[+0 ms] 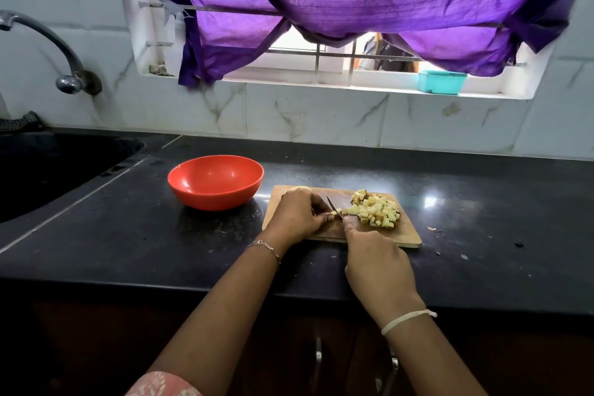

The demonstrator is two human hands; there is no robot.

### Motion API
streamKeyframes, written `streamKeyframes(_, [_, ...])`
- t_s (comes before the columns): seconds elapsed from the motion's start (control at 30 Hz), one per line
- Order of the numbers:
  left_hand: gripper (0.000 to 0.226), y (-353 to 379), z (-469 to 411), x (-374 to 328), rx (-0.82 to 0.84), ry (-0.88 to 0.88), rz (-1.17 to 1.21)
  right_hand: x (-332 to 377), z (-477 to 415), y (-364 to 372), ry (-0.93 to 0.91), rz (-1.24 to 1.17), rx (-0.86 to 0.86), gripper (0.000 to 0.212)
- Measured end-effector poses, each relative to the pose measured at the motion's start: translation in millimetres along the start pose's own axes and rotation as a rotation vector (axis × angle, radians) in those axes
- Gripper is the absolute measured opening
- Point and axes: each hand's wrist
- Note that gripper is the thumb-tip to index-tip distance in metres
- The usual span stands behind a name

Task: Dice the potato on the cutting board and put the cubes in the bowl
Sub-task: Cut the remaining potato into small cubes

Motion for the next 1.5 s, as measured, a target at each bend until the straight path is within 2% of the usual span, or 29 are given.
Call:
streamKeyframes(0.13, [0.019, -2, 0, 3, 0.009, -0.027, 0.056, -6, 2, 2, 0.067, -0.124, -0.015, 0.06])
streamKeyframes(0.27, [0.016, -4, -2, 5, 0.007, -0.03, 0.049, -12, 16, 2, 0.053, -0.169, -0.059, 0.059])
streamKeyframes(0.43, [0.017, -3, -3, 5, -0.004, -0.034, 0.045, -10, 23, -1, 0.029, -0.095, -0.033, 0.063])
streamKeyframes(0.63, [0.015, -5, -3, 5, 0.011, -0.029, 0.041, -1, 14, -3, -0.03, -0.002, -0.001, 0.056])
streamKeyframes(0.83, [0.013, -3, -3, 6, 0.005, -0.022, 0.062, 0, -4, 0, -0.031, -0.024, 0.004, 0.058])
streamKeyframes(1.07, [0.022, 6, -3, 6, -0.12, 0.024, -0.044, -9, 1, 2, 0.061, -0.199, -0.011, 0.057])
streamKeyframes(1.5, [0.013, 4, -1, 2, -0.092, 0.005, -0.005, -8, 9, 0, 0.004, -0.096, -0.028, 0.059])
Point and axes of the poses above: each hand's wrist, its own z-axis away from the middle knuckle, its own y-axis out of the palm, x = y × z
